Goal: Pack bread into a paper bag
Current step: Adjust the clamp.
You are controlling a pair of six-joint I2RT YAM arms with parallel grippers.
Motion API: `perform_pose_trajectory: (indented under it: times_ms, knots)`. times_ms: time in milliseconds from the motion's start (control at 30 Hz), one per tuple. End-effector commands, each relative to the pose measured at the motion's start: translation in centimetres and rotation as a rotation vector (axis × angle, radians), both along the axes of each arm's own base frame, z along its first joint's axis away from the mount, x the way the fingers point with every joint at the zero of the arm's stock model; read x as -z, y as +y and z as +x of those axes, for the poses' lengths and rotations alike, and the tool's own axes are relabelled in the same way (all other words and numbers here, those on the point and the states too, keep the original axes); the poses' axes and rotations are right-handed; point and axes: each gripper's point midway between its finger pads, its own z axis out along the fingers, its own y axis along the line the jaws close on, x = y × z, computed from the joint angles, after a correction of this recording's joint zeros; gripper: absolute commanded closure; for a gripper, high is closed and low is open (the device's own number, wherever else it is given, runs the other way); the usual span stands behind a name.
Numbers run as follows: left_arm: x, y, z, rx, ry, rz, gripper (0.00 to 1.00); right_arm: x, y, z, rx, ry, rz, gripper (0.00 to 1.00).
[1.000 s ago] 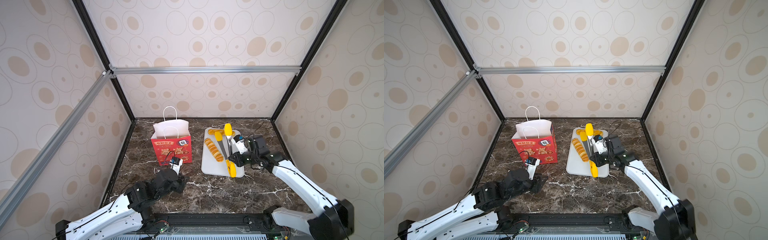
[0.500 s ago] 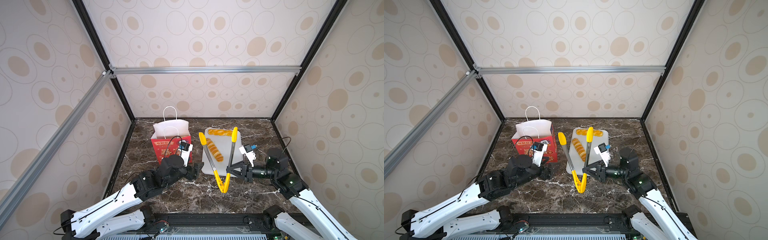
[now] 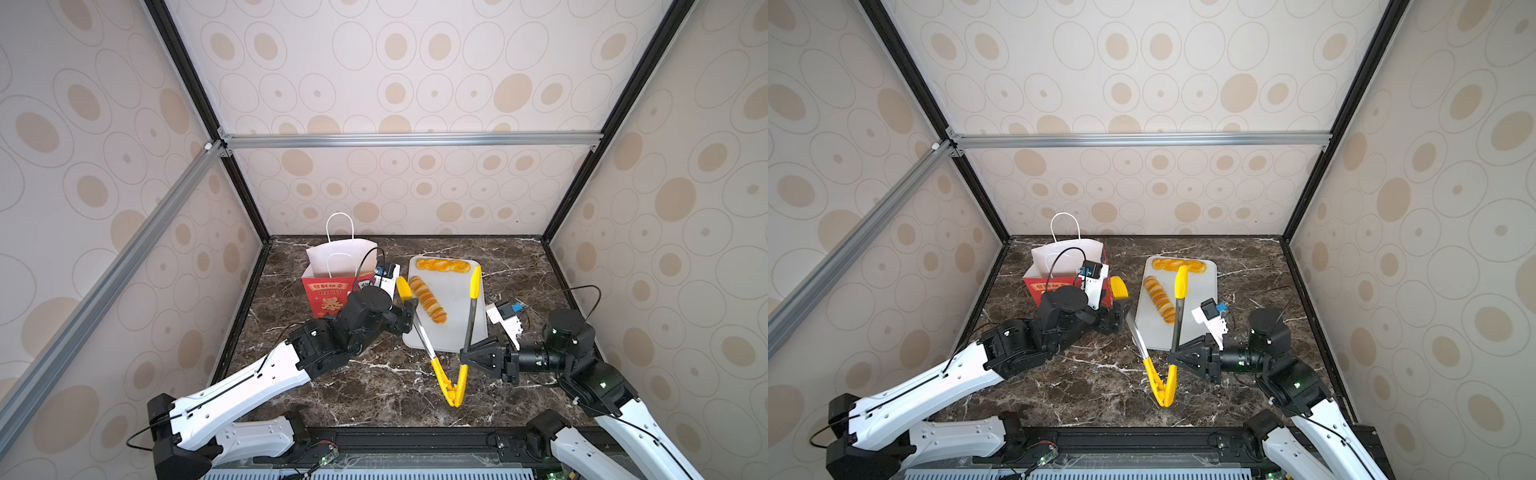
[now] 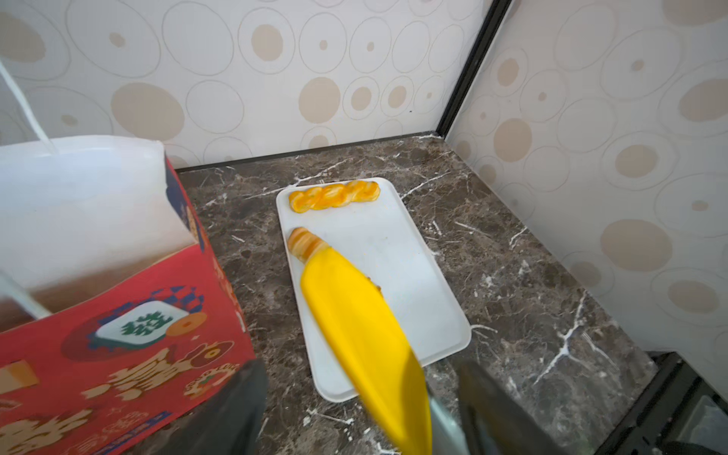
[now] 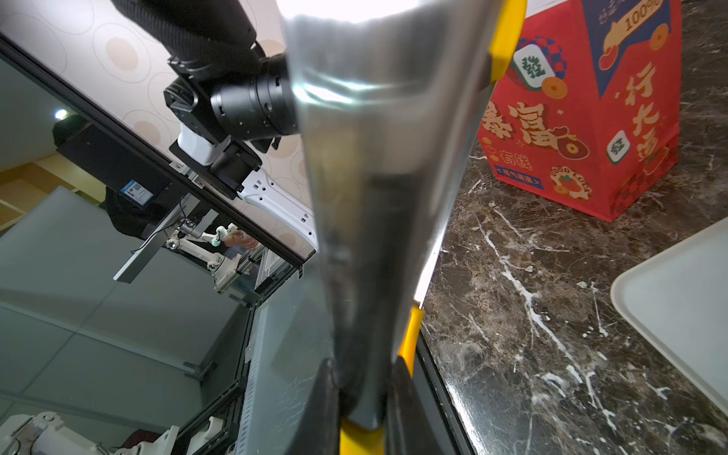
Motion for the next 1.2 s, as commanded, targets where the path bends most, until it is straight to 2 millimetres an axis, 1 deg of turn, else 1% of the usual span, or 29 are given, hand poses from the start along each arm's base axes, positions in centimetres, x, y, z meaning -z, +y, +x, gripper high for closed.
perform_pose_trajectory:
  times_ms: [0, 33, 100, 133, 200, 267, 367, 400, 433, 467, 500, 533, 600, 633, 700, 733, 767, 833, 900, 933, 1000, 1100, 1167]
  knots:
    - [-1.9, -1.9, 0.2, 0.077, -0.003, -0.071, 0.40, -1.6, -0.4, -1.1, -0.026, -0.068, 0.032, 1.00]
    - [-1.5, -2.4, 0.1, 0.099, 0.013, -0.070, 0.55, -1.6, -0.5, -1.3, -0.024, -0.072, 0.032, 1.00]
    - [-0.8, -3.3, -0.1, 0.130, 0.045, -0.072, 0.95, -1.8, -0.7, -1.4, -0.020, -0.082, 0.033, 1.00]
    - [-0.4, -3.5, -0.2, 0.134, 0.060, -0.078, 1.00, -2.0, -0.7, -1.5, -0.019, -0.087, 0.035, 1.00]
    - [-0.1, -3.5, -0.4, 0.140, 0.065, -0.092, 1.00, -2.1, -0.7, -1.5, -0.024, -0.092, 0.032, 1.00]
    - [-0.3, -3.2, -0.6, 0.142, 0.045, -0.106, 1.00, -2.2, -0.6, -1.5, -0.034, -0.094, 0.038, 1.00]
    - [-1.0, -1.4, -0.8, 0.120, -0.016, -0.113, 1.00, -2.5, -0.7, -1.7, -0.034, -0.134, 0.063, 1.00]
    - [-1.3, -0.5, -0.6, 0.109, -0.033, -0.118, 1.00, -2.6, -0.9, -1.6, -0.014, -0.154, 0.077, 0.97]
    - [-1.5, 0.5, -0.5, 0.098, -0.046, -0.128, 1.00, -2.8, -1.0, -1.6, 0.005, -0.176, 0.099, 0.78]
    - [-1.8, 1.6, -0.3, 0.084, -0.059, -0.133, 1.00, -3.2, -1.2, -1.7, 0.009, -0.198, 0.121, 0.48]
    - [-2.3, 3.0, 0.0, 0.053, -0.076, -0.137, 1.00, -3.6, -1.4, -2.0, 0.018, -0.224, 0.144, 0.10]
    - [-2.9, 4.5, 0.2, 0.023, -0.092, -0.140, 1.00, -3.9, -1.7, -1.8, 0.049, -0.233, 0.159, 0.00]
    - [-4.2, 7.0, 0.4, -0.003, -0.109, -0.172, 1.00, -3.9, -2.2, -1.4, 0.110, -0.245, 0.161, 0.00]
    - [-5.1, 7.8, 0.2, 0.011, -0.120, -0.205, 1.00, -3.7, -2.4, -1.2, 0.133, -0.242, 0.157, 0.00]
    - [-6.7, 8.6, -0.3, 0.070, -0.141, -0.249, 1.00, -3.4, -2.3, -0.9, 0.142, -0.226, 0.160, 0.00]
    - [-7.3, 8.3, -0.9, 0.127, -0.147, -0.261, 1.00, -3.3, -2.0, -0.7, 0.135, -0.210, 0.169, 0.00]
    - [-7.8, 7.5, -1.7, 0.210, -0.155, -0.274, 1.00, -3.3, -1.6, -0.4, 0.121, -0.191, 0.181, 0.00]
    - [-9.2, 4.7, -4.9, 0.479, -0.165, -0.340, 1.00, -3.2, -0.7, 0.0, 0.078, -0.148, 0.212, 0.00]
    - [-11.2, 2.9, -8.2, 0.721, -0.186, -0.446, 1.00, -3.6, 0.0, -0.1, 0.023, -0.144, 0.270, 0.00]
    - [-12.2, 2.6, -9.6, 0.817, -0.214, -0.492, 1.00, -3.9, 0.1, -0.4, -0.007, -0.156, 0.300, 0.00]
    - [-13.3, 2.7, -11.9, 0.930, -0.256, -0.531, 1.00, -4.4, 0.2, -1.6, -0.056, -0.193, 0.311, 0.00]
    - [-14.3, 3.1, -14.2, 1.028, -0.311, -0.519, 1.00, -4.7, 0.0, -3.7, -0.113, -0.258, 0.307, 0.00]
    - [-15.7, 3.4, -15.2, 1.067, -0.349, -0.563, 1.00, -4.8, 0.1, -4.9, -0.155, -0.284, 0.319, 0.00]
